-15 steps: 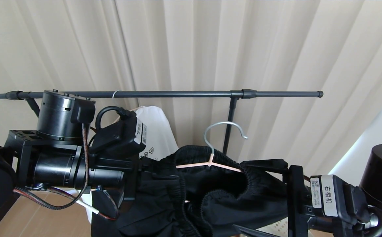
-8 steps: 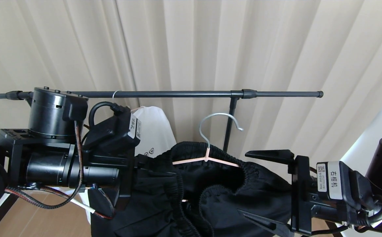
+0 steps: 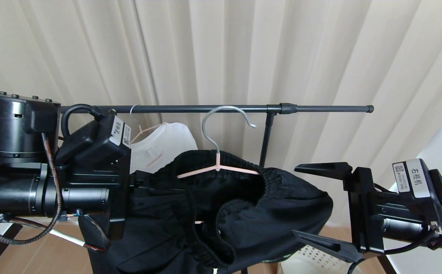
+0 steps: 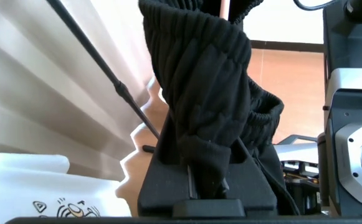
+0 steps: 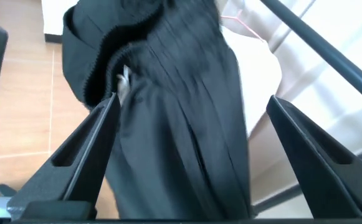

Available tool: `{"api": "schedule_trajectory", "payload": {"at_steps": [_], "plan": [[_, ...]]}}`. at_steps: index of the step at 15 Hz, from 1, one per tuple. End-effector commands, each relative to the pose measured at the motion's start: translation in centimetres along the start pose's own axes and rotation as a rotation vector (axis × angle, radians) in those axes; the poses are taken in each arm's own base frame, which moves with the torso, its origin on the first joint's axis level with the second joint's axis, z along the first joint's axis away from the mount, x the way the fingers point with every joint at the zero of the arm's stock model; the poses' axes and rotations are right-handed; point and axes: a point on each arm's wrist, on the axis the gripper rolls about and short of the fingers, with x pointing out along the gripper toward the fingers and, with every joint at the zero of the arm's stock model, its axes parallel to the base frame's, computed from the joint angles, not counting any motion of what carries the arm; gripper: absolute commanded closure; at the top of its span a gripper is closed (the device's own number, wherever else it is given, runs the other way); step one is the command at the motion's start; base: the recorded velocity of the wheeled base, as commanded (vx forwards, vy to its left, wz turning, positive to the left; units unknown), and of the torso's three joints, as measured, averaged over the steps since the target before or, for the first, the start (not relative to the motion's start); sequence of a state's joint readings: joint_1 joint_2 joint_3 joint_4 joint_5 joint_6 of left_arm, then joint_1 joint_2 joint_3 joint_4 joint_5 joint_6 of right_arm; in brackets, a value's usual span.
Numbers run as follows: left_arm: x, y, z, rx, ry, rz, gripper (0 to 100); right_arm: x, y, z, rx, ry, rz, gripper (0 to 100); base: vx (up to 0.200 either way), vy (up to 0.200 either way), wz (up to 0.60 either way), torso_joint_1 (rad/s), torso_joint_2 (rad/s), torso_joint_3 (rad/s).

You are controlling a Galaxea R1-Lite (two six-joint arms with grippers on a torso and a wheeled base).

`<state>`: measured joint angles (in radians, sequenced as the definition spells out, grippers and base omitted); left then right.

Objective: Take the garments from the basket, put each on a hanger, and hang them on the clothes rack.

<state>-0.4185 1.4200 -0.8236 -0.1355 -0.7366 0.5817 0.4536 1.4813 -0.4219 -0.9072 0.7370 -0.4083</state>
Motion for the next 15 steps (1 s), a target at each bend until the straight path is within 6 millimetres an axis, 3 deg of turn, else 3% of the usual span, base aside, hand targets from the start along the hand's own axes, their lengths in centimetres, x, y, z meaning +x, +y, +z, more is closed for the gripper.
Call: {"api": "schedule_trajectory", "payload": {"at_steps": [1, 6, 15], "plan": [[-1.2, -0.4, 0.7, 0.013, -0.024, 0.031, 100, -0.1, -1.5, -1.1, 0.034, 0.024, -0.023, 0, 0.0, 0.0, 0.0, 0.0, 0.0, 0.0], [-2.8, -0.6, 0.1, -0.006, -0.014, 0.085, 100, -0.1, -3.7, -3.7, 0.096, 0.06, -0.021, 0, 0.0, 0.0, 0.0, 0.0, 0.0, 0.0], [-3.1, -0.5, -0.3, -0.027, -0.048, 0.13, 100, 0.9, -4.1, -6.4, 0.114, 0.117, 0.005, 0, 0.0, 0.0, 0.0, 0.0, 0.0, 0.0]]}}
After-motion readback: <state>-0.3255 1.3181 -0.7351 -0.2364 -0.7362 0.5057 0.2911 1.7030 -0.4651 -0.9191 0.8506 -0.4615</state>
